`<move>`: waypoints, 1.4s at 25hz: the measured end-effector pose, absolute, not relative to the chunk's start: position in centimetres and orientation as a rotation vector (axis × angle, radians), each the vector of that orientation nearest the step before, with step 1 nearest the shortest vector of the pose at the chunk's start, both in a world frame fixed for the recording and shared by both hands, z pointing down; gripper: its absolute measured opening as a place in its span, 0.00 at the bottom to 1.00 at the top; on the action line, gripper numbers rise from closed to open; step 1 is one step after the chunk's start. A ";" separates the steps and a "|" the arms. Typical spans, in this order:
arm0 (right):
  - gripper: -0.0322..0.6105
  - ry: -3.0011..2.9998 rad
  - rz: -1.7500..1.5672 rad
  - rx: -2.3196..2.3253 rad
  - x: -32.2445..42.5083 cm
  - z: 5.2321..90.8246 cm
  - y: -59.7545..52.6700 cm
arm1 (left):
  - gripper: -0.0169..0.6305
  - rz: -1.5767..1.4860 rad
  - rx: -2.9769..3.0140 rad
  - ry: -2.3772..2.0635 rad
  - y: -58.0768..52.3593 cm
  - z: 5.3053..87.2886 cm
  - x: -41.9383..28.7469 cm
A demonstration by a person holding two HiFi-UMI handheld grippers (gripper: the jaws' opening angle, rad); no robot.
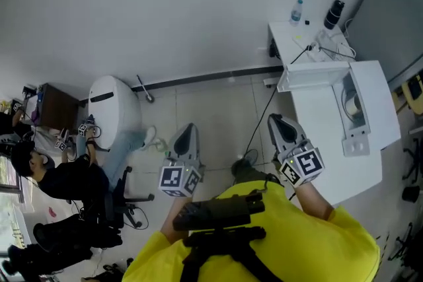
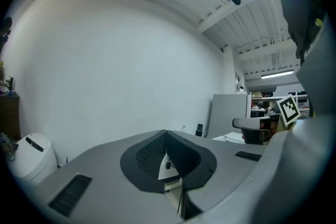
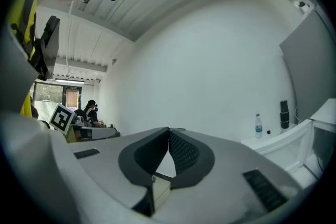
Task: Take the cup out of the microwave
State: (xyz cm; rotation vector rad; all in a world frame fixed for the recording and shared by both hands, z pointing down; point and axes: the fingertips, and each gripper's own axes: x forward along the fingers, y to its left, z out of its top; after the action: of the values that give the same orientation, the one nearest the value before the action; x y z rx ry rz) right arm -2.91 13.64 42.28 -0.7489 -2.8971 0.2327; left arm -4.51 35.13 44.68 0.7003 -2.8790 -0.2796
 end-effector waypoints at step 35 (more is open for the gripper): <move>0.42 -2.666 0.344 1.438 -7.7 47.4 -20.8 | 0.03 0.128 2.393 -1.691 -18.1 45.7 -26.3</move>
State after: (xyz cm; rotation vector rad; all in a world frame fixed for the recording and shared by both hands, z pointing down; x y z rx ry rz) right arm -7.72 -20.84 47.37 1.4379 -2.6661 0.3444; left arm -26.28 -18.07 45.68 2.3933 -1.6910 0.1280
